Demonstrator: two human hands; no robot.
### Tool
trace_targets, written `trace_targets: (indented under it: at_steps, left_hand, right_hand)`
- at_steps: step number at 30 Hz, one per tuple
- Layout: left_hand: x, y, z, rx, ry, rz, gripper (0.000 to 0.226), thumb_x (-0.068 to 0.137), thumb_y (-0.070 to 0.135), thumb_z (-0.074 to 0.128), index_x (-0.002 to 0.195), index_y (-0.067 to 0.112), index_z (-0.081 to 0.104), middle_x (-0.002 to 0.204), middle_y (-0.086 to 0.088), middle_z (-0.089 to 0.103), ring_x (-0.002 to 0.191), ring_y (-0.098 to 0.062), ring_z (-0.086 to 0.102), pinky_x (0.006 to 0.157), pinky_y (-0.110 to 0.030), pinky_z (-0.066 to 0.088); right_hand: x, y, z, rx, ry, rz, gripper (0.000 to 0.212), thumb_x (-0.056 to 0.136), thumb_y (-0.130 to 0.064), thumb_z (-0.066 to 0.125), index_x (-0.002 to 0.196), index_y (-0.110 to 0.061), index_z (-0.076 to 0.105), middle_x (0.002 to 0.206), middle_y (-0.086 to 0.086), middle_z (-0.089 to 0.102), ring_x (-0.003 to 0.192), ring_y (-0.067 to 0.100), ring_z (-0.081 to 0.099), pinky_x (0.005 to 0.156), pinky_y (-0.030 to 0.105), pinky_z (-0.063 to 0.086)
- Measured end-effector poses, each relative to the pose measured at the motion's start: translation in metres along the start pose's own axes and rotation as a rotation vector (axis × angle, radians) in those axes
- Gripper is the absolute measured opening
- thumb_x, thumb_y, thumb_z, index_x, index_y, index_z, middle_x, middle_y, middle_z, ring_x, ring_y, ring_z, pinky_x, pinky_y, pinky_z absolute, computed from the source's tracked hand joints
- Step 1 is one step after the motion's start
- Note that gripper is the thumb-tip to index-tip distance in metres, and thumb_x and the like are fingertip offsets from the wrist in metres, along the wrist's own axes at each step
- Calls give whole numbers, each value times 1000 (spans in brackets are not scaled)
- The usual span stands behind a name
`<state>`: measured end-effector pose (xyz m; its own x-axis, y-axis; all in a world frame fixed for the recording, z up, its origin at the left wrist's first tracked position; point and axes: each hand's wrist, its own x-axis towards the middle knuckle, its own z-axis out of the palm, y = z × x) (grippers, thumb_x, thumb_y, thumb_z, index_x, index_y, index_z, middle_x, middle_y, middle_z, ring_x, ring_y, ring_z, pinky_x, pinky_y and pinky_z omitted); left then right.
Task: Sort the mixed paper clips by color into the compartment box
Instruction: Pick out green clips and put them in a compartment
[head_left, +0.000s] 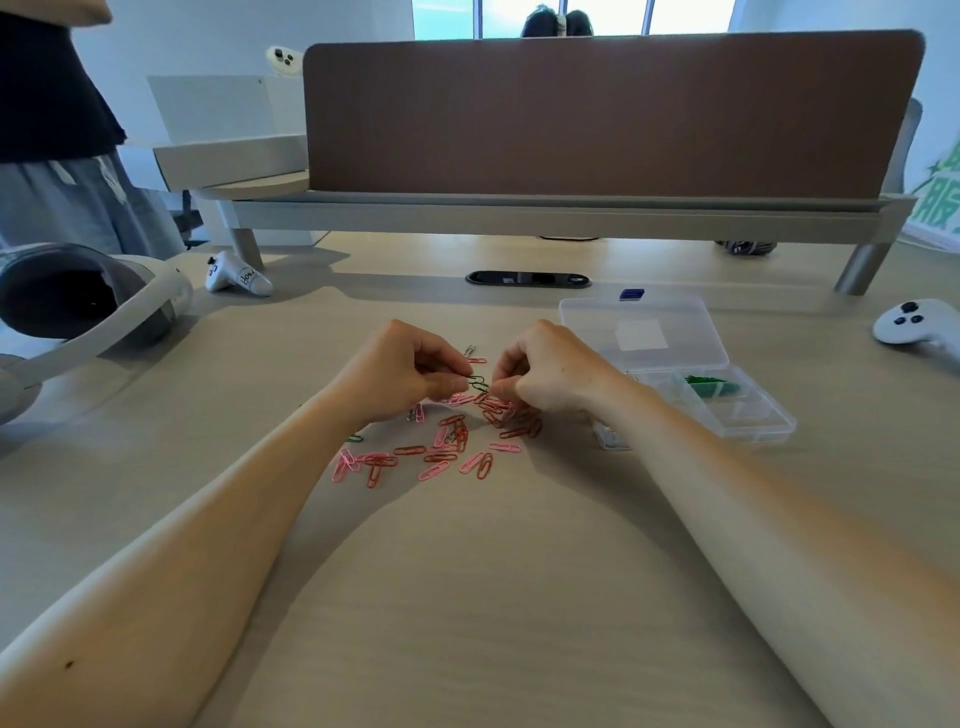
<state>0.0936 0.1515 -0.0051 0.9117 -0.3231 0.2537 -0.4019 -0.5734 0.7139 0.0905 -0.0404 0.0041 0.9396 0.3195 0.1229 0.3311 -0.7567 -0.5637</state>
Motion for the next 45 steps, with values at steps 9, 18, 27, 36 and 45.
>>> trace_targets:
  at_steps: [9, 18, 27, 36, 45]
  left_hand:
    - [0, 0, -1, -58, -15, 11, 14, 77, 6, 77, 90, 10, 75, 78, -3, 74, 66, -11, 70, 68, -19, 57]
    - [-1, 1, -4, -28, -47, 57, 14, 80, 6, 73, 94, 6, 74, 80, -7, 74, 64, -10, 69, 64, -16, 54]
    - [-19, -20, -62, 310, -121, -98, 10, 75, 24, 79, 84, 25, 74, 83, 11, 72, 75, -1, 65, 73, -17, 51]
    - [-42, -27, -68, 497, -280, -165, 7, 78, 21, 78, 84, 23, 74, 83, 7, 69, 74, -8, 55, 64, -13, 42]
    - [-38, -41, -92, 496, -2, -200, 6, 83, 13, 71, 87, 16, 69, 80, 1, 69, 76, -15, 64, 80, -30, 53]
  right_hand:
    - [1, 0, 6, 196, -6, 50, 11, 84, -9, 72, 74, -14, 71, 74, 8, 73, 67, 20, 72, 73, 38, 61]
    - [1, -6, 9, 299, 29, -12, 13, 81, -6, 76, 94, -3, 74, 74, 13, 74, 63, 23, 72, 65, 33, 61]
    - [7, -18, 17, 145, 47, -78, 5, 84, -11, 74, 89, -10, 75, 69, 7, 72, 56, 11, 66, 62, 21, 57]
    - [5, -34, 29, 112, 24, -148, 3, 84, -13, 73, 86, -12, 75, 66, -1, 70, 57, 8, 64, 63, 17, 53]
    - [3, -35, 27, 88, -1, -136, 3, 86, -13, 72, 84, -15, 73, 63, -12, 62, 58, 3, 60, 59, 14, 47]
